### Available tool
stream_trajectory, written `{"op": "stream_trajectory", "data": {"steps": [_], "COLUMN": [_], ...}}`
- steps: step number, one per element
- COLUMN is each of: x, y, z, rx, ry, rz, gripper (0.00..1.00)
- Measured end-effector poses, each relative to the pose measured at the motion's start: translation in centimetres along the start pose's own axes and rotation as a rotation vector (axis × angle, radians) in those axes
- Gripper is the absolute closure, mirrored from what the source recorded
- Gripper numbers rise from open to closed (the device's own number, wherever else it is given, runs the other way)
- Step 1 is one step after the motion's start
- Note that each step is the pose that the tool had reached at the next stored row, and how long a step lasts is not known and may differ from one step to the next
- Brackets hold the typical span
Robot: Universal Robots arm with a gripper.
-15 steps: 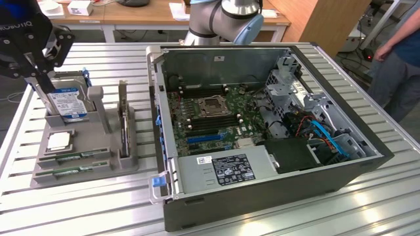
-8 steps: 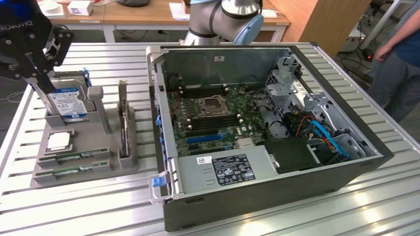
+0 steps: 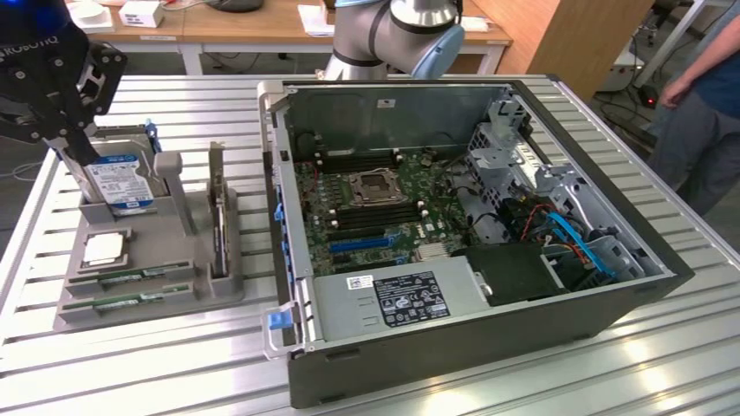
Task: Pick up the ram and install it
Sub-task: 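Pick up the ram and move it above insertion slot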
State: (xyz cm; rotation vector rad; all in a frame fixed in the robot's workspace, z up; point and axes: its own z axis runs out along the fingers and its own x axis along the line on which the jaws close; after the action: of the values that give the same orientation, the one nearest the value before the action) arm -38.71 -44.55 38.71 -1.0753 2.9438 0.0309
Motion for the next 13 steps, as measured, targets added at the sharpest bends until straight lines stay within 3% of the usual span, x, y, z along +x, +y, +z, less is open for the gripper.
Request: {"op": "stream_trajectory", "data": {"steps": [13], "x": [0.0], "y": [0.0], "z": [0.1], "rx": [-0.0029], "ry": [0.0034], "rz": [-0.215], "gripper": [0.91]}}
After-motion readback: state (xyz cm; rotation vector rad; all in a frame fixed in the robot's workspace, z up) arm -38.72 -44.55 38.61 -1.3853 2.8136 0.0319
